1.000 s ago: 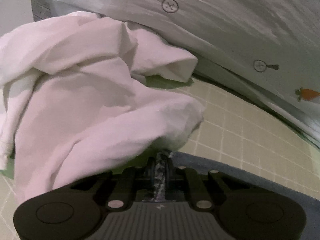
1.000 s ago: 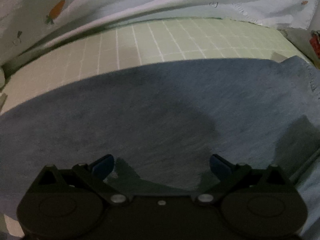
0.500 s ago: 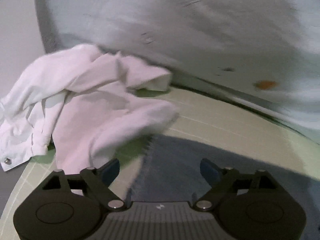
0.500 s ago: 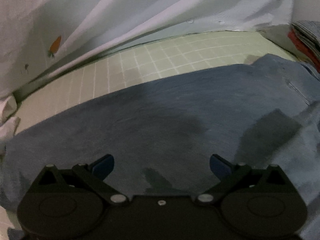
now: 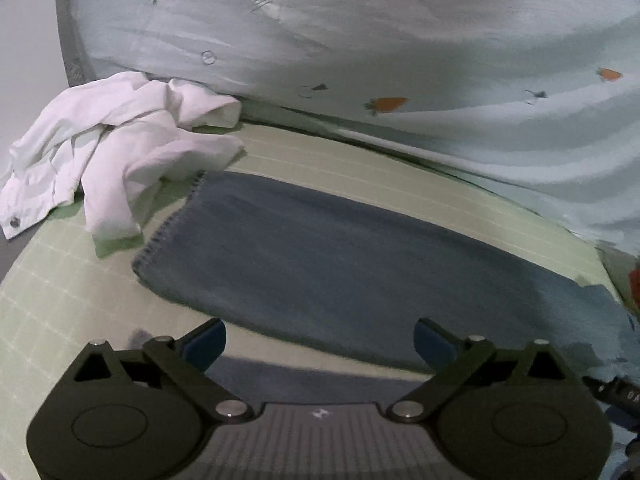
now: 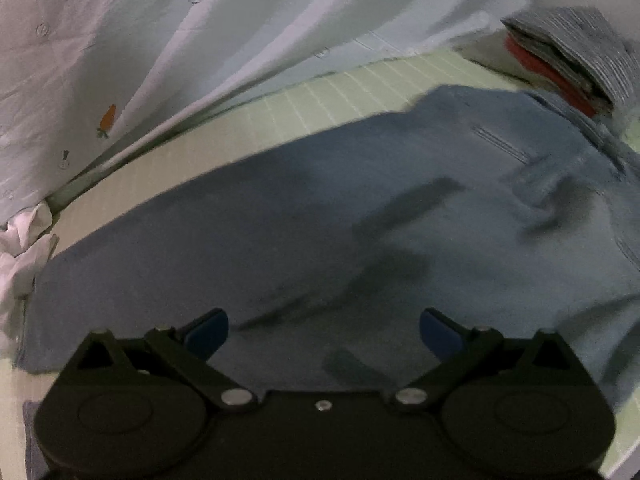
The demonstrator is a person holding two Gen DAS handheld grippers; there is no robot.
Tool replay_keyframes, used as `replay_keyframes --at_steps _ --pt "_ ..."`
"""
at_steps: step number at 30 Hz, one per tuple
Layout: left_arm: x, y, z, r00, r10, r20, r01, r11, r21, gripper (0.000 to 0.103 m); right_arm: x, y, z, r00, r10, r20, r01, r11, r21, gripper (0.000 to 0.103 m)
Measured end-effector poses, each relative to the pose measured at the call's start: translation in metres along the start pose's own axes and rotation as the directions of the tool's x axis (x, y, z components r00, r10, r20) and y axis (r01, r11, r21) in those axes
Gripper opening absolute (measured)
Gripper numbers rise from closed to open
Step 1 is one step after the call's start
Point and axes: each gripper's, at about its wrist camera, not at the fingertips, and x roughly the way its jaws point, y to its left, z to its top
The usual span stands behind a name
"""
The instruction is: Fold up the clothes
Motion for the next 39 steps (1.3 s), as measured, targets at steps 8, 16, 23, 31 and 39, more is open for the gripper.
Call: replay_keyframes --at_steps 8,16,23,31,39 --pt "-0.024 -0.071 -0.047 0.999 -0.023 -0.045 0.021 0.999 -0.05 0.1 -0.023 -0.132 -0.004 0.996 0.075 -0.047 -0.062 0.969 0.237 0.103" --pt "-0.031 -0.126 -0.089 0.995 -0.027 -0.095 0.019 0.996 -0.084 0.1 -0.032 -0.266 -0.025 0.993 0.097 -0.071 -0.045 0.85 0.524 0.103" --pt "-0.021 -0.153 -0.125 0.98 -0.072 -0.184 0.036 0.981 -0.192 0.1 -0.033 -0.323 -0.031 0.985 0.16 -0.058 -0.097 0.809 0.58 0.103" --pt "-0.025 -0.163 -0.156 0.974 -0.102 -0.203 0.04 0.957 -0.287 0.1 -0.02 -0.36 -0.03 0.95 0.31 0.039 -0.25 0.676 0.693 0.103" --pt "-0.036 -0.139 -0.167 0.976 -0.087 -0.198 0.001 0.917 -0.398 0.1 -0.004 -0.377 -0.026 0.915 0.377 0.144 -0.333 0.503 0.797 0.103"
